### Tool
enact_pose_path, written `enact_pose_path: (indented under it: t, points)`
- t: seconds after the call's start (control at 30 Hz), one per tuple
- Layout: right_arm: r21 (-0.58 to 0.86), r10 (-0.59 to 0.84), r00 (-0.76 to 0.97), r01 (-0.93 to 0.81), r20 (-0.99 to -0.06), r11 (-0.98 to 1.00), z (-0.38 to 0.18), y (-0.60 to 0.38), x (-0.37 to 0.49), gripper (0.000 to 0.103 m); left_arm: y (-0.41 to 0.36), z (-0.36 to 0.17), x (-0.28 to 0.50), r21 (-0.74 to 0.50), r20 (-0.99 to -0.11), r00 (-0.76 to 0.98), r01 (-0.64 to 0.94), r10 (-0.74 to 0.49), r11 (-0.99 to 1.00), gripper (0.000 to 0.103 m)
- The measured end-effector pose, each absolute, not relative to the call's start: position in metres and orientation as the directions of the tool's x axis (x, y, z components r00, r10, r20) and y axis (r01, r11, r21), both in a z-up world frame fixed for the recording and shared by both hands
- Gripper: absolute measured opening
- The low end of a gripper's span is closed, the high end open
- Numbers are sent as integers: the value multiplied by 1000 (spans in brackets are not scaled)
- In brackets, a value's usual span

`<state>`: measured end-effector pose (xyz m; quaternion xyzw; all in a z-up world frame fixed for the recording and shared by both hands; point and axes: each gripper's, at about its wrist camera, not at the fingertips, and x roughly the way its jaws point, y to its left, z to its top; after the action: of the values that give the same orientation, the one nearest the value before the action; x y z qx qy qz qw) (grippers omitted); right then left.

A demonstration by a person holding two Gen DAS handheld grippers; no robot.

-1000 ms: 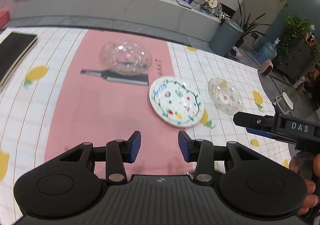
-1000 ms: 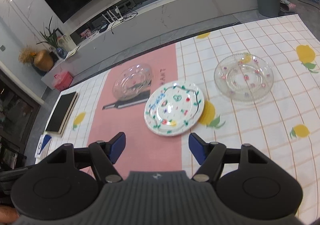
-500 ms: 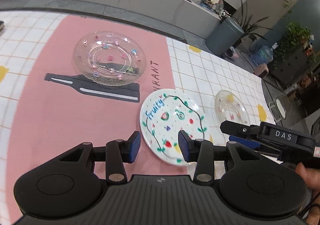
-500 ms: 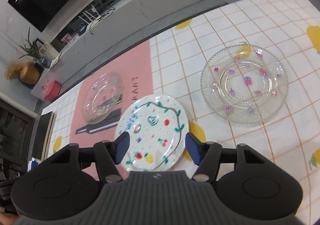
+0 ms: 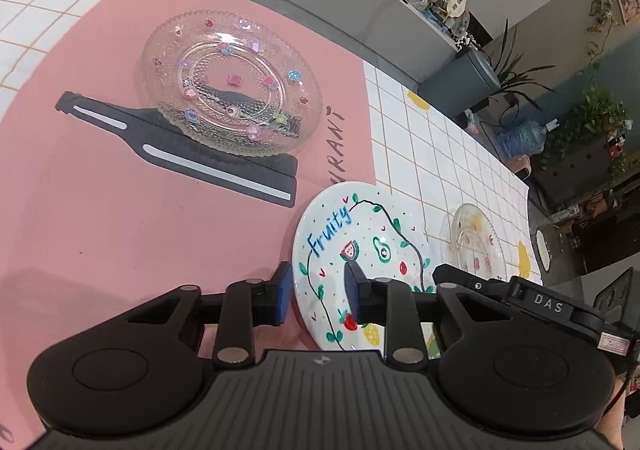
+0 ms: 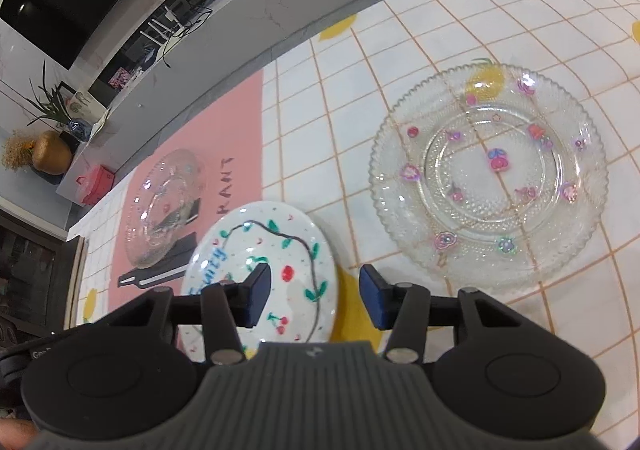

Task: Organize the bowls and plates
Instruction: 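Close both tools on the rim of the white Fruity plate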

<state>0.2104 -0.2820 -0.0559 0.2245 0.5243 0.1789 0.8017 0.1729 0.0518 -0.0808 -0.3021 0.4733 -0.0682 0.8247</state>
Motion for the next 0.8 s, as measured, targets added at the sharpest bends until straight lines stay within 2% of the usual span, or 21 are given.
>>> enact_pose_path:
  t: [0.13, 0.2, 0.23, 0.4, 0.47, 0.8]
  points:
    - [584, 554, 406, -58, -727, 809, -61, -286, 212, 49, 50, -88, 177, -565, -740, 543, -181, -397, 805, 26]
    - [613, 582, 391, -55, -713, 788, -66, -287, 214, 38, 48, -91, 178, -560, -742, 544, -180, -393, 809, 23]
    - [622, 590, 389, -53, -708, 781, -69, -286, 214, 29, 47, -91, 177, -554, -742, 548, -176, -386, 814, 22]
    - [625, 590, 400, -53, -701, 779, -71, -288, 212, 23, 47, -92, 177, -531, -752, 549, -177, -364, 829, 13]
    - [610, 573, 398, -42, -716, 791, -72, -289, 212, 7, 48, -91, 176, -524, -758, 547, -183, -356, 832, 9]
    - [593, 581, 348, -82, -736, 801, -58, -274, 199, 7, 53, -73, 160, -461, -786, 535, -173, -310, 870, 10]
